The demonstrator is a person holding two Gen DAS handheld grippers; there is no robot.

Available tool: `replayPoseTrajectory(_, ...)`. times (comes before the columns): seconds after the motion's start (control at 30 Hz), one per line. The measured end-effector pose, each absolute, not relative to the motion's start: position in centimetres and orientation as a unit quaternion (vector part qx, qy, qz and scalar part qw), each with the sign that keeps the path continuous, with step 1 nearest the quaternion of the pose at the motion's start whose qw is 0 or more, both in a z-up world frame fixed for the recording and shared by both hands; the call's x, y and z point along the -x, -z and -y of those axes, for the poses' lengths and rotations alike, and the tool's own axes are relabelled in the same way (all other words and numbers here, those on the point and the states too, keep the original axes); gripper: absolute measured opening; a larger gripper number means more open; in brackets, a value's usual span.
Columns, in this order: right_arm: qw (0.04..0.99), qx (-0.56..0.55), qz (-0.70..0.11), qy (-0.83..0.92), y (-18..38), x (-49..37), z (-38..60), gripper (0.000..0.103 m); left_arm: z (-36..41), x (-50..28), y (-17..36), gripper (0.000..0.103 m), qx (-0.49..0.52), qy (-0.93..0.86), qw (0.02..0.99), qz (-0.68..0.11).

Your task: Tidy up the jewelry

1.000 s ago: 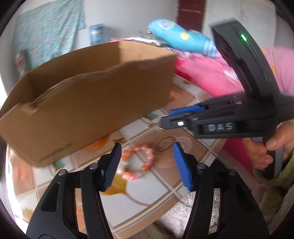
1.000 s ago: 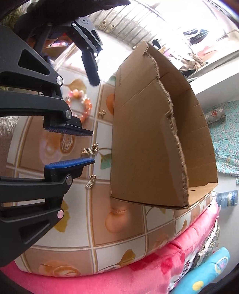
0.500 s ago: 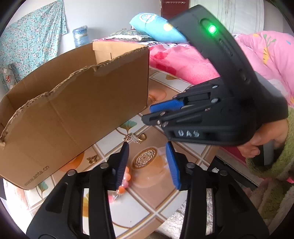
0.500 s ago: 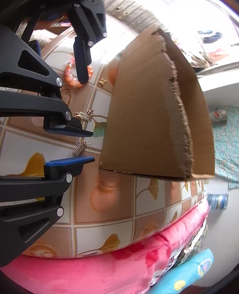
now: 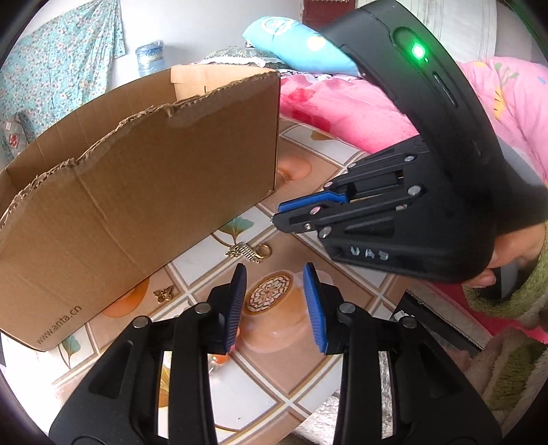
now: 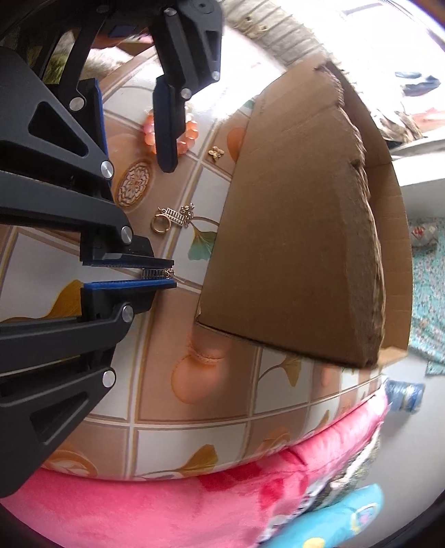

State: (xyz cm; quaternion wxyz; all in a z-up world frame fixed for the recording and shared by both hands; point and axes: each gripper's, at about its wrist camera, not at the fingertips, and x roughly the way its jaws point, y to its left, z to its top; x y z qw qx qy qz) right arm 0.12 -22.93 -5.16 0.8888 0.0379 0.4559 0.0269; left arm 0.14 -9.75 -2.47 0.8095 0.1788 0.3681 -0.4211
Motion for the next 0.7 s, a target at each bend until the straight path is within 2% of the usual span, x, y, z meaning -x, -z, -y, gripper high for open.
replayPoseTrajectory(0.17, 0.886, -0.096, -0.453, -0.023, 5.2, 0.3, 24.8, 0.004, 9.8, -0.5, 2.4, 0.032, -0.178, 0.418, 0.811, -0.369)
replayPoseTrajectory(0.4, 0.883, -0.133, -0.451, -0.015, 5.6, 0.8, 26.1, 0.003, 10.4, -1.9, 2.6, 0.019, -0.177, 0.407, 0.812, -0.379)
replayPoseTrajectory(0.7, 0.883, -0.147, -0.445, -0.020, 5.7, 0.8, 26.4, 0.003, 11.0, -3.4, 3.4, 0.012, -0.168, 0.393, 0.804, -0.413)
